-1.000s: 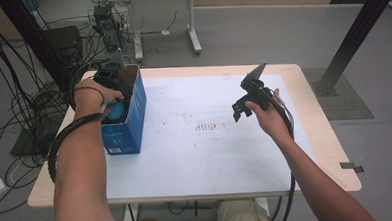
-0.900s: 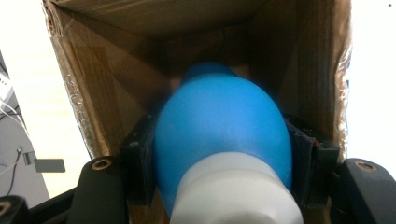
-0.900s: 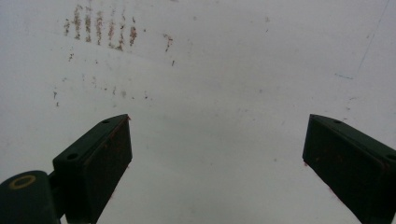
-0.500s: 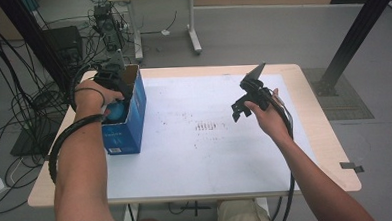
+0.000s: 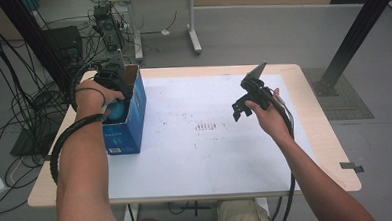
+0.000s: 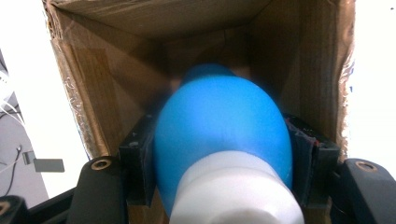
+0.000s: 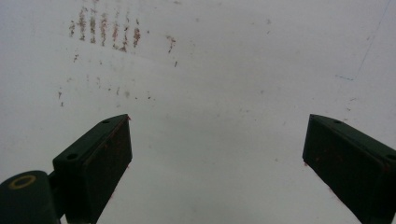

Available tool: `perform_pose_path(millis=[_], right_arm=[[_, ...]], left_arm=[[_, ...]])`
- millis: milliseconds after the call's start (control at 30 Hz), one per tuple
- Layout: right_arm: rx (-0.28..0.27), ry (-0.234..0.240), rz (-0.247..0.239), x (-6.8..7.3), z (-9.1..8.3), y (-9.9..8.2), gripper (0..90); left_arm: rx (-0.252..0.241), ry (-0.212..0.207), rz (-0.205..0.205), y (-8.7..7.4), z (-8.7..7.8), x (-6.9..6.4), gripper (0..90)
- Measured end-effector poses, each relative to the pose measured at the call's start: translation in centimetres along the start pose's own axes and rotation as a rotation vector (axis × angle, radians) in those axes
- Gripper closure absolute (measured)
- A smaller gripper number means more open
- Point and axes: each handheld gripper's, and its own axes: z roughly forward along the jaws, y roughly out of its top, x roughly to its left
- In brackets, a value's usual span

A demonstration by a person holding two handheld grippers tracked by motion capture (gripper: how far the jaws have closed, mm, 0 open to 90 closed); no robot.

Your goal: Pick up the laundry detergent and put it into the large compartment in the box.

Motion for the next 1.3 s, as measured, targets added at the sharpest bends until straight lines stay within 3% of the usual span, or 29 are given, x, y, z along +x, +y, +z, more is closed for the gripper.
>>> perform_pose_path(millis=[1300], right_arm=[[-0.004,0.001,0.010,-0.42,-0.38,-0.20,7.9]], left_arm=[[-0.005,0.003,-0.001,0.00,0.05,-0.13,37.0]])
